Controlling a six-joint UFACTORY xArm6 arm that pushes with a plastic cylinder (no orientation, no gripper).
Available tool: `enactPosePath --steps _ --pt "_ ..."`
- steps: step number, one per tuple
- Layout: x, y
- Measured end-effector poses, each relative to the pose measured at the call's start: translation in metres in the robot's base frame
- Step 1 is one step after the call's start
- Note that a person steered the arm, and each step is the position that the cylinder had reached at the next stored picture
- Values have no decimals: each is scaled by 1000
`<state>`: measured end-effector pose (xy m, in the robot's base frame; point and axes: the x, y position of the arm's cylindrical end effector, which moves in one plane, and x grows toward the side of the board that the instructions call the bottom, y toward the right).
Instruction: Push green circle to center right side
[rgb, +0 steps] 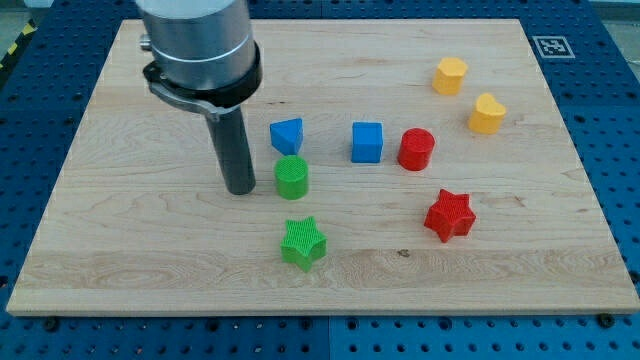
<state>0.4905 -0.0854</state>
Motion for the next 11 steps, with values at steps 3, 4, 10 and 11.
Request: enactPosePath --steps 3,4,10,11 --pt "0 76" --pt "-1 62" --pt "-11 153" --pt "-11 193"
